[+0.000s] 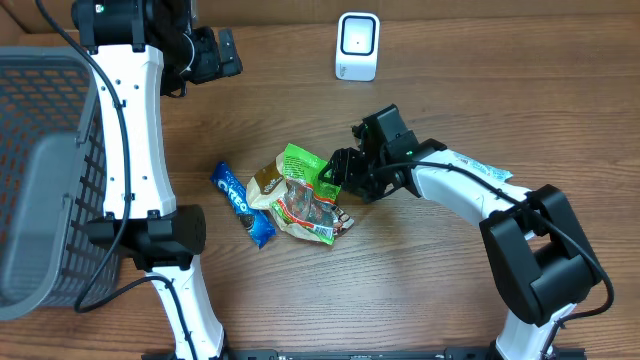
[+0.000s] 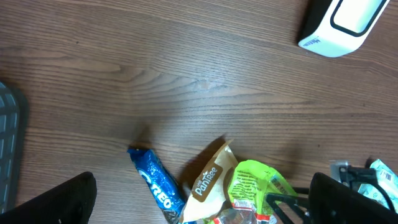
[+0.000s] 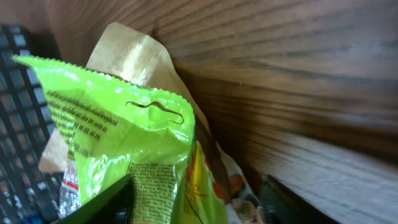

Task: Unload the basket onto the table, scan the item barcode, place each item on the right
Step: 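Grasp the green packet from the pile with the right gripper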

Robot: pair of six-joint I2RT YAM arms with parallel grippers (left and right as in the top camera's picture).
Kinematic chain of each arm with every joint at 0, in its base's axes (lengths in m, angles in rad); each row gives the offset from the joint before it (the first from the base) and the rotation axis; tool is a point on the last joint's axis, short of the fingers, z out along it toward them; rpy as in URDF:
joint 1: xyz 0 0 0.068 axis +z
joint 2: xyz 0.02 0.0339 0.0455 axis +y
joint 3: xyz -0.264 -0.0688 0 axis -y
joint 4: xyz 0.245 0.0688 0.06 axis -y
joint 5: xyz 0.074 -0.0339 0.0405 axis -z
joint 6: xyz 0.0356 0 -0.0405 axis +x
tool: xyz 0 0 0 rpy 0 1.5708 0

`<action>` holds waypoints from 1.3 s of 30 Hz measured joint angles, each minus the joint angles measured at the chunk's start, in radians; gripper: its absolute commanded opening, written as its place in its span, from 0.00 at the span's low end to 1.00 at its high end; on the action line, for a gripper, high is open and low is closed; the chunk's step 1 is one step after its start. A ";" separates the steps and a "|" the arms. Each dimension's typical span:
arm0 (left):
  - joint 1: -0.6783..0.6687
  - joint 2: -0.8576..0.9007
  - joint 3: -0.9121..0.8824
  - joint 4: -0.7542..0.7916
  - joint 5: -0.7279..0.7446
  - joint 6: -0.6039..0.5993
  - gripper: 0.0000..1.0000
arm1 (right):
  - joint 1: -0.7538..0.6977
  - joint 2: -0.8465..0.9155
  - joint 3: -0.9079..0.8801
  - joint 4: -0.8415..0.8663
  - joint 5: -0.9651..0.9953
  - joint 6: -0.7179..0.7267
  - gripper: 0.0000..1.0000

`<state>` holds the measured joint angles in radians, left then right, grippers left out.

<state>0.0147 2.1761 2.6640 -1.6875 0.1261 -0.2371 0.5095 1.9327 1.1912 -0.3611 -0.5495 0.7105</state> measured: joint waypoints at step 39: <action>0.000 0.000 0.000 0.000 0.000 0.000 1.00 | -0.201 -0.268 0.000 -0.359 0.091 -0.372 0.04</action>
<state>0.0147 2.1761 2.6640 -1.6875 0.1261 -0.2371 0.3080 1.6650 1.1912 -0.7197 -0.4587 0.3389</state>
